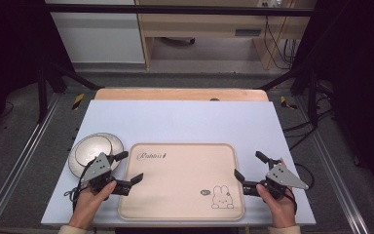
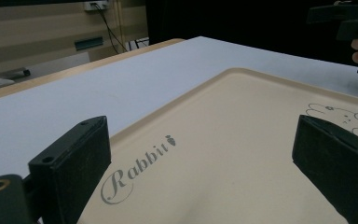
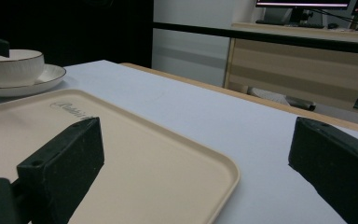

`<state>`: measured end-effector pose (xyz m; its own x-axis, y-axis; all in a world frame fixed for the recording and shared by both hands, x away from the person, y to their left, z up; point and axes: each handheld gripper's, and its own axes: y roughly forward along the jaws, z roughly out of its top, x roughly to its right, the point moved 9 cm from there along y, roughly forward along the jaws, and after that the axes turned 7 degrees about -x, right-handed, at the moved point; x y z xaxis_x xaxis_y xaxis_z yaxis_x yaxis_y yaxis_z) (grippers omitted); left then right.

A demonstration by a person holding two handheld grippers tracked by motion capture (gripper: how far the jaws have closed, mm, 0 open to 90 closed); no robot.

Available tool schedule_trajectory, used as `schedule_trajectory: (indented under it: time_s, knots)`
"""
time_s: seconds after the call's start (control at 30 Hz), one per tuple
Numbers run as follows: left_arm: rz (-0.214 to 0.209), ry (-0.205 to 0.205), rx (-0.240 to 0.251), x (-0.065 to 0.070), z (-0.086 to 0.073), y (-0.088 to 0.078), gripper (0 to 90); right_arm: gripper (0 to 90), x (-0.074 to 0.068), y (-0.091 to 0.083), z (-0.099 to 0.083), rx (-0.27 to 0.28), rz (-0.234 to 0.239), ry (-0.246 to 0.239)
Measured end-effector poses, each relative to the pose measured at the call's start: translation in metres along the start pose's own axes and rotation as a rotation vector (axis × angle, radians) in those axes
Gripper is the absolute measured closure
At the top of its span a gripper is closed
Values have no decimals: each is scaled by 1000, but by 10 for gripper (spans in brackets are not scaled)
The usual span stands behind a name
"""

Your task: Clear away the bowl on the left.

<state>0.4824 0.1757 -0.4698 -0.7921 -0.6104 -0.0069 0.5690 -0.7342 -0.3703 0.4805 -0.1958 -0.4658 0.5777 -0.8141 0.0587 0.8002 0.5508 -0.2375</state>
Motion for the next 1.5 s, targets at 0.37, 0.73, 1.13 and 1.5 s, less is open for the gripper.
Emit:
schedule_trajectory:
  time_s: [0.37,0.73,1.13,1.5]
  knots:
    - [21,-22,-7,-9,1,-3,45,33,1,4,0,-3,1,11]
    - [133,-27,5,-32,27,-24,46,28,-1,12,1,-10,-13,3]
    - [370,-93,-87,-114,51,-40,73,40,4,16,-6,-43,-49,23]
    - [585,-170,-185,-150,10,-80,84,43,10,7,-5,-39,-97,32]
